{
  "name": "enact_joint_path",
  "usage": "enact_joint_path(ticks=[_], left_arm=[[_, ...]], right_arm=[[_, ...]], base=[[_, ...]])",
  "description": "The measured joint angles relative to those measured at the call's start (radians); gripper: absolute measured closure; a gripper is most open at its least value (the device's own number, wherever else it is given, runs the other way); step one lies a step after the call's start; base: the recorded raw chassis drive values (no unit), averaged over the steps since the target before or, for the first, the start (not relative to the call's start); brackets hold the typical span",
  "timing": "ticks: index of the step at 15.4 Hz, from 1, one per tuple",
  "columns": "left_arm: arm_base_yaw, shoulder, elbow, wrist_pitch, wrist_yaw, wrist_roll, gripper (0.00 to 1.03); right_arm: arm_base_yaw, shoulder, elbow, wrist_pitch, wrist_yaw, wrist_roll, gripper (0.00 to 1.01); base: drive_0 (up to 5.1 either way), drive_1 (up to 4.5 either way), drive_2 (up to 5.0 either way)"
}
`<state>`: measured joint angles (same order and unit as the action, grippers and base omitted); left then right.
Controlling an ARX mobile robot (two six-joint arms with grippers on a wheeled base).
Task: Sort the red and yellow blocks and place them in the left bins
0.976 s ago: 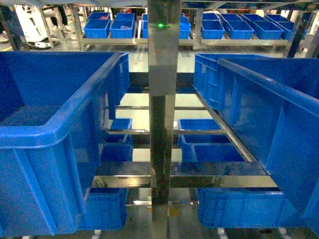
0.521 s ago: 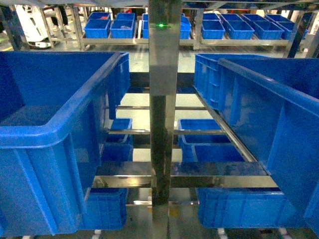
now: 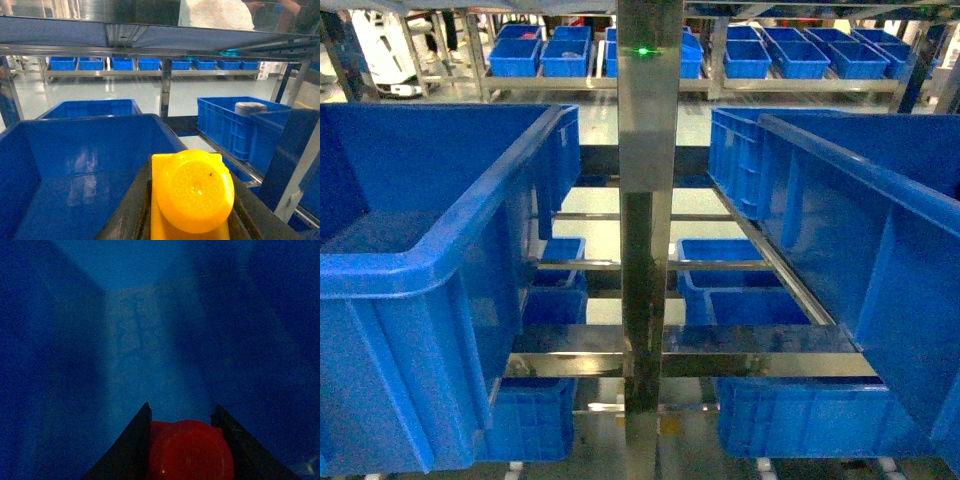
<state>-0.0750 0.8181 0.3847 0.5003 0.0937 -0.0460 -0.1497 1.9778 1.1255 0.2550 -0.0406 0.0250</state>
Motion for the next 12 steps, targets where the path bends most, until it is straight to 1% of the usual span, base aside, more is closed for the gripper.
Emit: enact_joint_path(ticks=[1,4,5,6,7,9,10,11,12], left_arm=[[0.0,0.0,0.0,0.001,0.0,0.0,0.76],[0.0,0.0,0.0,0.001,0.0,0.0,0.76],[0.0,0.0,0.0,0.0,0.0,0.0,0.76],[0.0,0.0,0.0,0.0,0.0,0.0,0.76],[0.0,0.0,0.0,0.0,0.0,0.0,0.76],[0.0,0.0,0.0,0.0,0.0,0.0,0.76],[0.0,0.0,0.0,0.0,0.0,0.0,0.76],[0.0,0.0,0.0,0.0,0.0,0.0,0.76],[0.0,0.0,0.0,0.0,0.0,0.0,0.76]], right_arm=[[0.02,-0.017,-0.023,0.047,-0.02,0.007,0.4],[0.046,-0.114,-0.068,0.085,-0.03,0.003,0.09],[0.057,-0.179,-0.101,0.09,-0.044,0.003,0.01],[0.067,-0.242,-0.137,0.087,-0.061,0.002,0.04],[0.079,-0.309,-0.181,0.085,-0.076,0.001,0.03],[0.099,-0.476,-0.303,0.073,-0.132,0.0,0.03],[0.1,-0.565,-0.357,0.05,-0.159,0.001,0.03],[0.104,-0.678,-0.409,0.015,-0.177,0.009,0.03],[0.103,-0.78,-0.439,-0.022,-0.184,0.026,0.03]], base=[[0.0,0.0,0.0],[0.0,0.0,0.0],[0.0,0.0,0.0],[0.0,0.0,0.0],[0.0,0.0,0.0],[0.0,0.0,0.0],[0.0,0.0,0.0],[0.0,0.0,0.0],[0.0,0.0,0.0]])
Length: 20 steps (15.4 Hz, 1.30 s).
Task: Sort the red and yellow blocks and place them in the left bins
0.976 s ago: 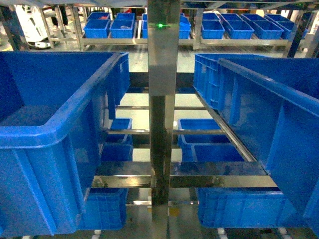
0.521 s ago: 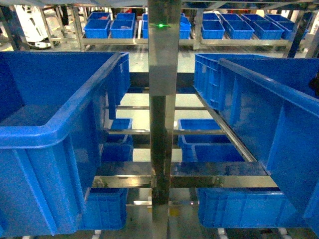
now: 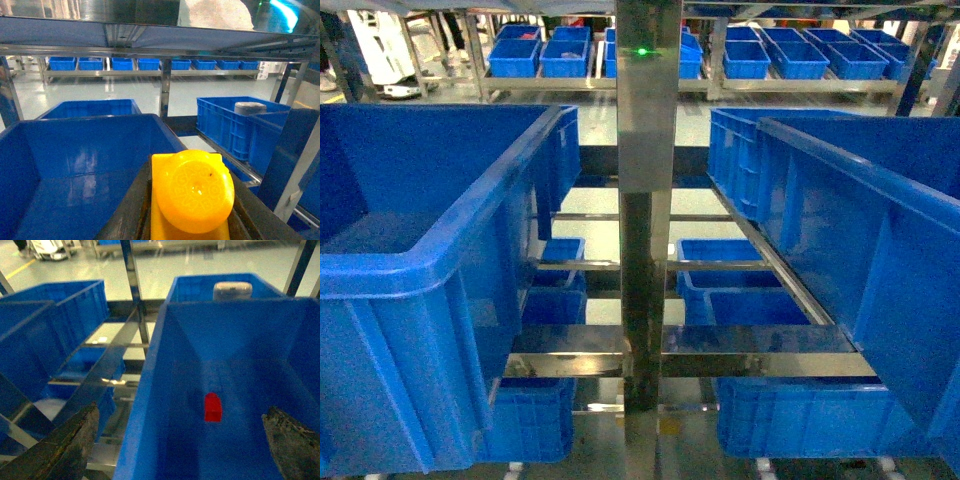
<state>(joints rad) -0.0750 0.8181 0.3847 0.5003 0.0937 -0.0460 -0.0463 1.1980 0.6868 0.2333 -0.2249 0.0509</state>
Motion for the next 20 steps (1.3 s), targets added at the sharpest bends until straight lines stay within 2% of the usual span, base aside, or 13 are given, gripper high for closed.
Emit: enact_joint_path(ticks=[3,4,6,8,10,14,16,18,19,20], left_arm=[[0.0,0.0,0.0,0.0,0.0,0.0,0.76],[0.0,0.0,0.0,0.0,0.0,0.0,0.76],[0.0,0.0,0.0,0.0,0.0,0.0,0.76],[0.0,0.0,0.0,0.0,0.0,0.0,0.76],[0.0,0.0,0.0,0.0,0.0,0.0,0.76],[0.0,0.0,0.0,0.0,0.0,0.0,0.76],[0.045,0.039,0.011,0.001,0.022,0.003,0.76],[0.106,0.166,0.071,0.05,0.063,0.039,0.76],[0.142,0.244,0.121,0.045,0.08,0.061,0.76],[0.172,0.325,0.167,-0.018,0.095,0.087,0.76]], right_arm=[[-0.002,-0.38,-0.084,-0.172,-0.002,0.06,0.03],[-0.002,-0.47,-0.109,-0.225,0.014,0.067,0.03],[-0.006,-0.624,-0.135,-0.359,0.056,0.114,0.03],[0.055,-0.703,-0.15,-0.399,0.099,0.14,0.03],[0.066,-0.695,-0.161,-0.399,0.121,0.142,0.03],[0.066,-0.696,-0.161,-0.399,0.123,0.143,0.03],[0.066,-0.696,-0.161,-0.399,0.124,0.143,0.03],[0.066,-0.696,-0.161,-0.399,0.124,0.143,0.03],[0.066,-0.696,-0.161,-0.399,0.124,0.143,0.03],[0.066,-0.696,-0.161,-0.399,0.124,0.143,0.03]], base=[[0.0,0.0,0.0],[0.0,0.0,0.0],[0.0,0.0,0.0],[0.0,0.0,0.0],[0.0,0.0,0.0],[0.0,0.0,0.0],[0.0,0.0,0.0],[0.0,0.0,0.0],[0.0,0.0,0.0],[0.0,0.0,0.0]])
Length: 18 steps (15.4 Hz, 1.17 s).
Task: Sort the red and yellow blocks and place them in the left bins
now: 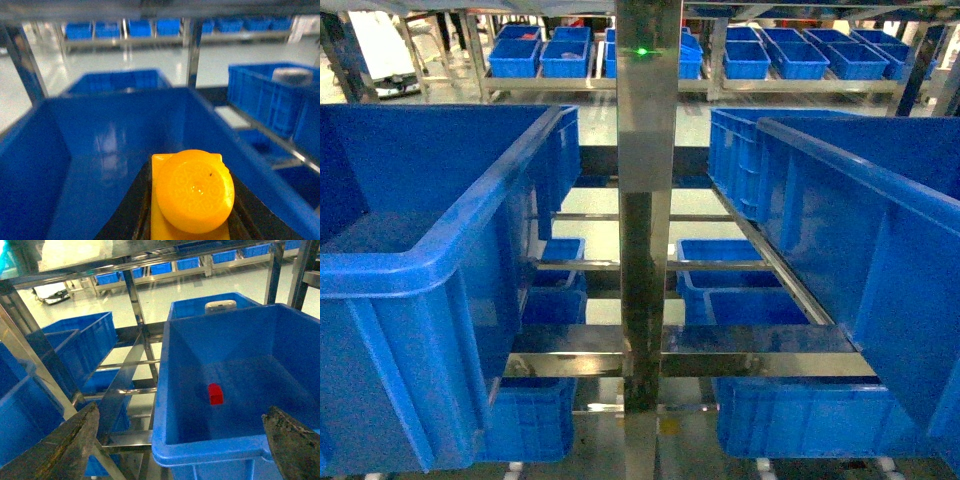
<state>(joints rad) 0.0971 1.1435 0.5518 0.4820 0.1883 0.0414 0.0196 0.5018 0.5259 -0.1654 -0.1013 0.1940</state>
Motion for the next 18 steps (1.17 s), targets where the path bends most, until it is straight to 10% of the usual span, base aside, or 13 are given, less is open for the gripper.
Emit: enact_joint_path(ticks=[3,11,18], left_arm=[[0.05,0.291,0.055,0.008,-0.012,0.099,0.76],[0.003,0.571,0.261,0.06,-0.091,0.195,0.76],[0.069,0.304,0.204,0.042,0.051,0.145,0.04]], right_arm=[[0.0,0.0,0.0,0.0,0.0,0.0,0.03],[0.0,0.0,0.0,0.0,0.0,0.0,0.03],[0.0,0.0,0.0,0.0,0.0,0.0,0.03]], base=[[0.0,0.0,0.0],[0.0,0.0,0.0],[0.0,0.0,0.0]])
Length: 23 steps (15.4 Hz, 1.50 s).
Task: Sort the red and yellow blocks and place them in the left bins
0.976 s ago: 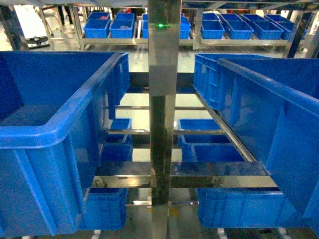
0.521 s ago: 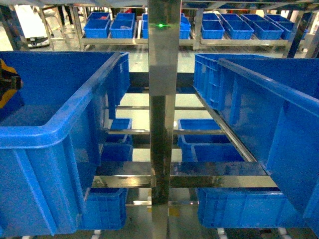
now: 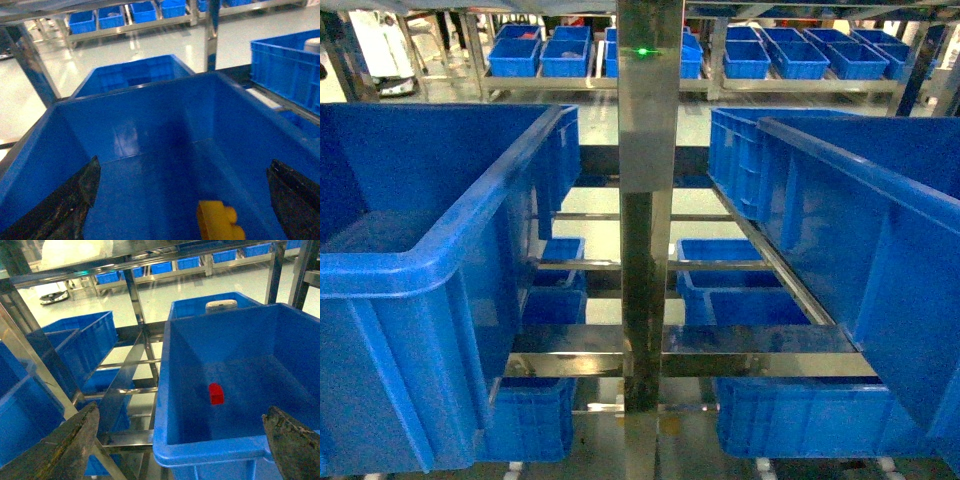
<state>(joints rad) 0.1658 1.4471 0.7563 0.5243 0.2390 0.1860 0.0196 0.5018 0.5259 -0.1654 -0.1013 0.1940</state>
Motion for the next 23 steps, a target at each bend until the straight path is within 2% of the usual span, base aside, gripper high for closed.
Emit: enact_joint_path(ticks=[4,6,7,9,11,12,13,14,15,17,20,21,23], left_arm=[[0.0,-0.394,-0.21,-0.115,0.126,-0.05,0.05],[-0.014,-0.608,-0.341,-0.049,0.135,-0.056,0.05],[-0.021,-0.694,-0.393,-0.078,0.154,-0.075,0.05],[-0.043,-0.76,-0.431,-0.095,0.141,-0.1,0.05],[-0.082,-0.825,-0.446,-0.126,0.095,-0.114,0.05],[-0.138,-0.89,-0.441,-0.149,0.043,-0.143,0.05],[-0.175,-0.927,-0.403,-0.257,-0.041,-0.158,0.1],[-0.17,-0.965,-0.394,-0.338,-0.175,-0.164,0.23],[-0.158,-0.984,-0.447,-0.349,-0.244,-0.178,0.36],[-0.169,-1.018,-0.534,-0.345,-0.239,-0.18,0.59],[-0.166,-1.102,-0.597,-0.328,-0.24,-0.18,0.97],[-0.166,-1.116,-0.619,-0.33,-0.24,-0.182,1.01],[-0.166,-1.155,-0.655,-0.341,-0.24,-0.183,1.01]], right_arm=[[0.0,0.0,0.0,0.0,0.0,0.0,0.03],[0.0,0.0,0.0,0.0,0.0,0.0,0.03],[0.0,0.0,0.0,0.0,0.0,0.0,0.03],[0.0,0.0,0.0,0.0,0.0,0.0,0.03],[0.0,0.0,0.0,0.0,0.0,0.0,0.03],[0.0,0.0,0.0,0.0,0.0,0.0,0.03],[-0.003,-0.016,-0.032,0.1,0.035,-0.027,0.08],[-0.016,-0.064,-0.104,0.197,0.09,-0.095,0.21],[-0.021,-0.106,-0.174,0.225,0.103,-0.14,0.34],[-0.02,-0.138,-0.255,0.249,0.1,-0.171,0.58],[-0.02,-0.211,-0.339,0.275,0.101,-0.186,0.96],[-0.02,-0.229,-0.364,0.277,0.101,-0.192,0.99],[-0.02,-0.261,-0.403,0.277,0.101,-0.192,0.99]], base=[[0.0,0.0,0.0],[0.0,0.0,0.0],[0.0,0.0,0.0],[0.0,0.0,0.0],[0.0,0.0,0.0],[0.0,0.0,0.0],[0.0,0.0,0.0],[0.0,0.0,0.0],[0.0,0.0,0.0],[0.0,0.0,0.0],[0.0,0.0,0.0],[0.0,0.0,0.0],[0.0,0.0,0.0]])
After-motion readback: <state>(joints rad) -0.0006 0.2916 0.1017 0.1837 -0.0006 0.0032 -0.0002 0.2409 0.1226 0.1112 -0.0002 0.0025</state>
